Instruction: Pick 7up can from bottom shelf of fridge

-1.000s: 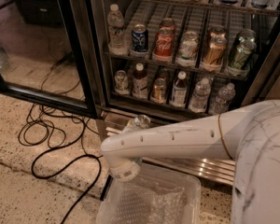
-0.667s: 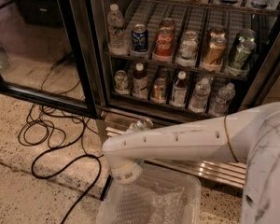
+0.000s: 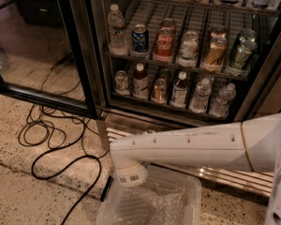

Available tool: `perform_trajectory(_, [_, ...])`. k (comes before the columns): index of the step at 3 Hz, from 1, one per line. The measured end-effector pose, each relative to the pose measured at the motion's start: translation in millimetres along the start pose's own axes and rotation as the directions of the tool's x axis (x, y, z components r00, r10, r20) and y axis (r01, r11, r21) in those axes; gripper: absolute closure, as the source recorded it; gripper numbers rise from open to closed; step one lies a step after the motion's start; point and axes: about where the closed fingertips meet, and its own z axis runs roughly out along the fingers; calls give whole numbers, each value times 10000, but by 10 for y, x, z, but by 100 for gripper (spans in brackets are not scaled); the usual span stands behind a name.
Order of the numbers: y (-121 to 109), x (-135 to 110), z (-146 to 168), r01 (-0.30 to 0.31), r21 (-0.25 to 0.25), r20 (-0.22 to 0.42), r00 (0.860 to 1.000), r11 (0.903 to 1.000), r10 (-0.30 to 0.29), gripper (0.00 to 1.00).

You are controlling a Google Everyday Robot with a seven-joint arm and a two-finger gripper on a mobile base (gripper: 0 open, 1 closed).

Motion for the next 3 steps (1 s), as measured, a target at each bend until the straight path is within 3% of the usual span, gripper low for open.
perform_trajectory(1, [-24,22,4,-46,69,-94,9999,10000,47,100])
perform_trajectory(2, [-120,82,-2,-513,94,-629,9967,9986,517,100])
perform_trajectory(3, [-392,304,-88,-1385,419,-1635,9760,9895,1436,100])
